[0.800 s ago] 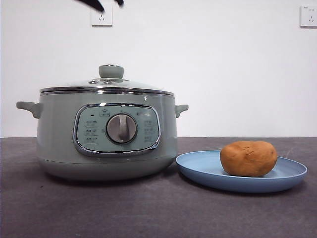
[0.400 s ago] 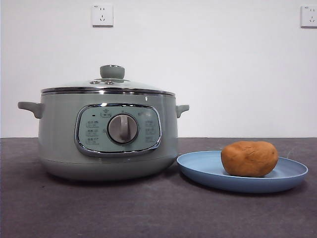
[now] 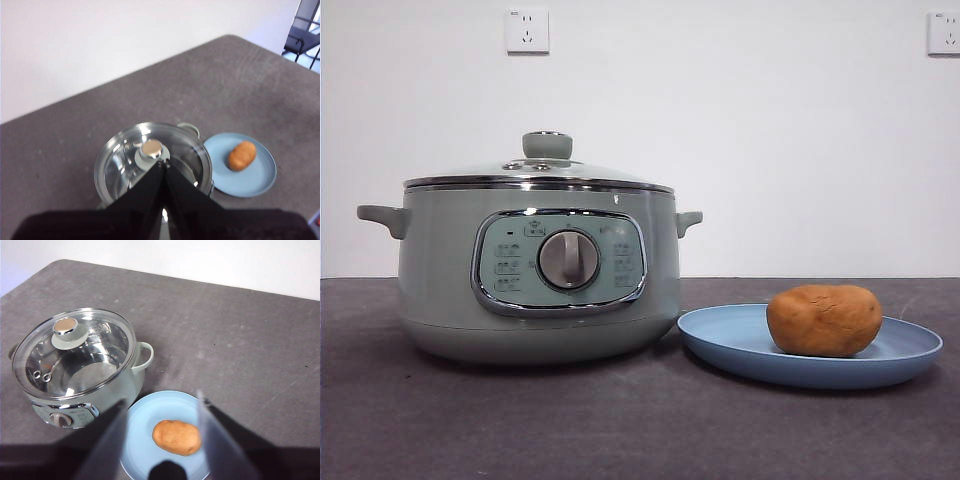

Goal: Take the potato out from the steamer,put the potato on the plate,close the lid

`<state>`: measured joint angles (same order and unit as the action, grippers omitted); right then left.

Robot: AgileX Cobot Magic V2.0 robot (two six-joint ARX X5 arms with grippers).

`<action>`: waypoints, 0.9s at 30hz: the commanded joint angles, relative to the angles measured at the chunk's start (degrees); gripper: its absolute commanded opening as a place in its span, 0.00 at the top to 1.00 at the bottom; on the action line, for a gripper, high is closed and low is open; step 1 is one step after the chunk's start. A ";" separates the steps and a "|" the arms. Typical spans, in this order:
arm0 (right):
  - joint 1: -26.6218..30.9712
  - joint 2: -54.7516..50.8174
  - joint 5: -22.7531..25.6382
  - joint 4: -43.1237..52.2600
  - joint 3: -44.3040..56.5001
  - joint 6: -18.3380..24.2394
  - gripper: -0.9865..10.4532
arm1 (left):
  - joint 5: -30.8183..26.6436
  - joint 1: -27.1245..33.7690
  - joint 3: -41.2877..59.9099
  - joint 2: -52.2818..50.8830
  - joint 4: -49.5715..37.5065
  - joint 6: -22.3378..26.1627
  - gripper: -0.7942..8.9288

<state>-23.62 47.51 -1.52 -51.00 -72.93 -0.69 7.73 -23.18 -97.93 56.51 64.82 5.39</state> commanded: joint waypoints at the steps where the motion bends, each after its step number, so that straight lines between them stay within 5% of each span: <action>1: -0.07 0.11 0.44 0.61 0.44 -1.20 0.92 | -0.09 0.04 0.02 0.20 2.47 -0.07 0.92; 27: -0.07 0.07 0.37 1.49 0.44 -3.13 0.91 | -0.17 0.13 0.02 9.51 3.85 0.79 0.92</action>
<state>-23.62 47.64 -1.32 -49.71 -72.93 -3.25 7.66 -23.18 -97.93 66.30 68.95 5.41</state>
